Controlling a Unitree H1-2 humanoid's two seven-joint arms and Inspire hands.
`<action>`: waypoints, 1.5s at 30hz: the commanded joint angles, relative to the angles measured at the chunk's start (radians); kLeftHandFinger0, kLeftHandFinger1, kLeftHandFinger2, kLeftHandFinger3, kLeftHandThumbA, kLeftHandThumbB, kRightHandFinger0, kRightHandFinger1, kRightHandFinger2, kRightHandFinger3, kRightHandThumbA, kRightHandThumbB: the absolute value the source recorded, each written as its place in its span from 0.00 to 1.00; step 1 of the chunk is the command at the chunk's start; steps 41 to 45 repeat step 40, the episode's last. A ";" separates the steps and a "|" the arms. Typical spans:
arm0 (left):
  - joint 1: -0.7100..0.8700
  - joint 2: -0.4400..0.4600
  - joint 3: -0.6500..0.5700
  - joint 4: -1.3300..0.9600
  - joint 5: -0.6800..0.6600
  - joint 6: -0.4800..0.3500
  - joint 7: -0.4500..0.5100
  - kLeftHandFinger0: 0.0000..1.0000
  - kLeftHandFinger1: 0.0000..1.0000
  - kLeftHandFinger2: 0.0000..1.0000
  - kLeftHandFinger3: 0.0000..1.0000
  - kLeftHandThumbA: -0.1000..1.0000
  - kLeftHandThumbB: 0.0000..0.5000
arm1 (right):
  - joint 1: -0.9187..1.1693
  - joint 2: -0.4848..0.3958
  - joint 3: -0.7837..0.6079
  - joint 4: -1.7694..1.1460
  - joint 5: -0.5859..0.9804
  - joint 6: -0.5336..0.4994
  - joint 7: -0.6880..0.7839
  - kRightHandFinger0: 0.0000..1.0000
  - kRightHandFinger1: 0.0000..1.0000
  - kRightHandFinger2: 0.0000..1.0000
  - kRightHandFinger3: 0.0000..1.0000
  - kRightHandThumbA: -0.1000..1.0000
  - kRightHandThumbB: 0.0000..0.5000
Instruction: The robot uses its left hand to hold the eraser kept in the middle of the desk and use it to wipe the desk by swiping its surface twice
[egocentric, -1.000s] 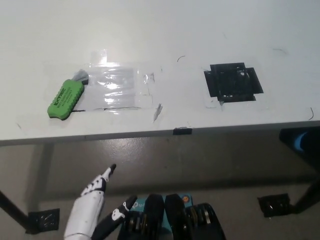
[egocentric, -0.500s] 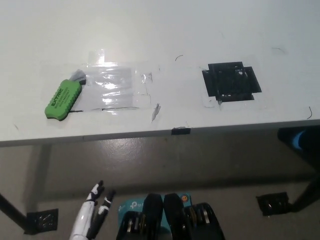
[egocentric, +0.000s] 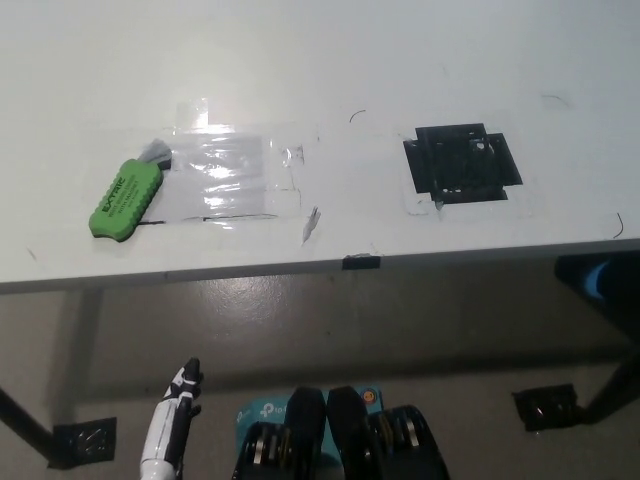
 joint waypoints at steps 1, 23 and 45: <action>-0.022 -0.002 -0.001 -0.031 -0.039 0.025 0.000 1.00 1.00 1.00 1.00 1.00 0.61 | -0.003 -0.007 -0.016 -0.028 0.024 -0.011 0.002 1.00 1.00 1.00 1.00 1.00 0.10; -0.071 -0.001 0.001 0.016 -0.078 0.065 0.015 1.00 1.00 1.00 1.00 1.00 0.21 | -0.024 -0.029 -0.024 -0.040 0.029 0.016 -0.002 1.00 1.00 1.00 1.00 1.00 0.18; -0.082 -0.008 0.001 0.021 -0.107 0.081 0.022 1.00 1.00 1.00 1.00 1.00 0.00 | -0.001 -0.039 -0.029 -0.058 0.060 0.020 0.017 1.00 1.00 1.00 1.00 1.00 0.06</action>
